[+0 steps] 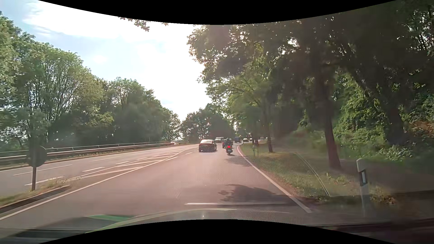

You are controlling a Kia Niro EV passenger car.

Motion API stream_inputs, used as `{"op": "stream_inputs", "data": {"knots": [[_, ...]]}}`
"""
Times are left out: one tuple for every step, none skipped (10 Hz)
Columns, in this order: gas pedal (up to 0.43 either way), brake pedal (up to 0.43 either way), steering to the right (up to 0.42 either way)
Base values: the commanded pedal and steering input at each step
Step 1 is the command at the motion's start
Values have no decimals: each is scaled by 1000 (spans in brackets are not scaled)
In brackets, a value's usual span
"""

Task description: Follow the waypoints while adhering to traffic rules and regulations

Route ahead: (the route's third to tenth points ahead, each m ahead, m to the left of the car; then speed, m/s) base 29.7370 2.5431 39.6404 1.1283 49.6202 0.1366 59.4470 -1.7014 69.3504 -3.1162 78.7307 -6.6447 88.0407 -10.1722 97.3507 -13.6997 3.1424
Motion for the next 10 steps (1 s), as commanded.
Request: {"op": "stream_inputs", "data": {"knots": [[150,0,7],[157,0,7],[169,0,7],[169,0,7],[169,0,7],[169,0,7],[169,0,7],[177,0,7],[177,0,7],[177,0,7]]}}
